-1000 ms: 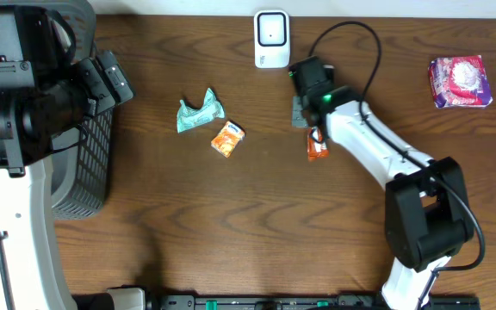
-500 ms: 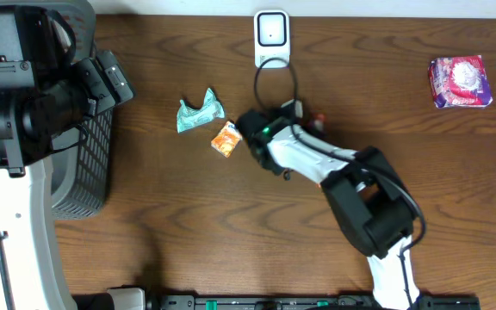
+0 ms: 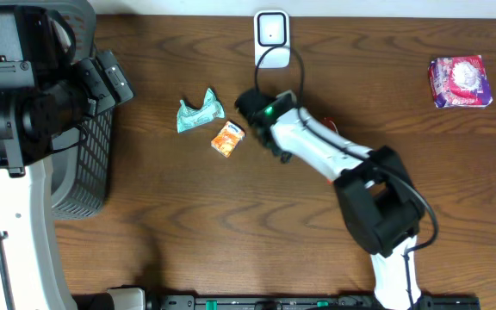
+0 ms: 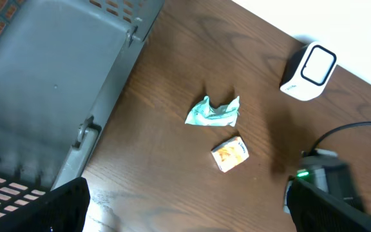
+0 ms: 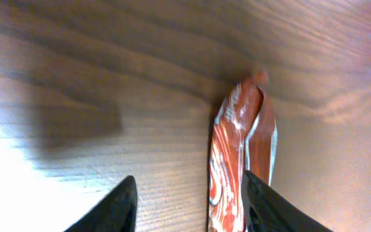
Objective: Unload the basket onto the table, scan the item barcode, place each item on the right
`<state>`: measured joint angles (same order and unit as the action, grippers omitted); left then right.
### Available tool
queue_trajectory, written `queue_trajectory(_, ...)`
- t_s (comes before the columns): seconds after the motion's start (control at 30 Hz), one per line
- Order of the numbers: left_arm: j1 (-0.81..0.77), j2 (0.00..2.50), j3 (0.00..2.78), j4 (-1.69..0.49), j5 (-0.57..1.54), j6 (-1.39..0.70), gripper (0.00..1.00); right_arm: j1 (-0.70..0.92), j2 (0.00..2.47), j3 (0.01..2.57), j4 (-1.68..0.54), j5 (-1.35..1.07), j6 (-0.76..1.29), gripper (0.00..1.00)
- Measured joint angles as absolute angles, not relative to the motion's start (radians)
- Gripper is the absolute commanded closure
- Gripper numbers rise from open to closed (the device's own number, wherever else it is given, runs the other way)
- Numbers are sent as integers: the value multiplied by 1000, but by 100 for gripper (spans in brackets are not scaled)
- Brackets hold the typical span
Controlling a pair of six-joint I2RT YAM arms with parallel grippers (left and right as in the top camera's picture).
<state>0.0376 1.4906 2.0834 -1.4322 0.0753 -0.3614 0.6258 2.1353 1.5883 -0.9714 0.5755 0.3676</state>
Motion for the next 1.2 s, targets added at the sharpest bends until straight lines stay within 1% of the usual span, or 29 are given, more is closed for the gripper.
queue_trajectory(0.1, 38, 1491, 2083, -1432, 75, -361, 2, 583, 2115, 1611, -987, 492, 273, 54)
queue_trajectory(0.2, 38, 1491, 2083, -1433, 75, -361, 2, 558, 2112, 1600, -1003, 476, 222, 50)
queue_trajectory(0.33, 38, 1491, 2083, -1432, 75, -361, 2, 537, 2112, 1536, -972, 474, 192, 48)
queue_trajectory(0.4, 38, 1491, 2083, -1432, 75, -361, 2, 526, 2112, 1489, -942, 472, 181, 42)
queue_trajectory(0.6, 38, 1491, 2083, -1432, 75, -362, 2, 486, 2098, 1426, -885, 492, 162, 38)
queue_trajectory(0.77, 38, 1491, 2083, -1432, 75, -361, 2, 459, 2095, 1423, -866, 498, 155, 42)
queue_trajectory(0.9, 38, 1491, 2083, -1432, 75, -361, 2, 451, 2094, 1420, -864, 490, 151, 39)
queue_trajectory(1.0, 38, 1491, 2083, -1432, 75, -361, 2, 439, 2086, 1410, -857, 479, 156, 39)
queue_trajectory(1.1, 38, 1491, 2083, -1432, 75, -361, 2, 425, 2074, 1390, -846, 464, 180, 41)
queue_trajectory(1.2, 38, 1491, 2083, -1432, 75, -361, 2, 406, 2058, 1368, -822, 431, 195, 47)
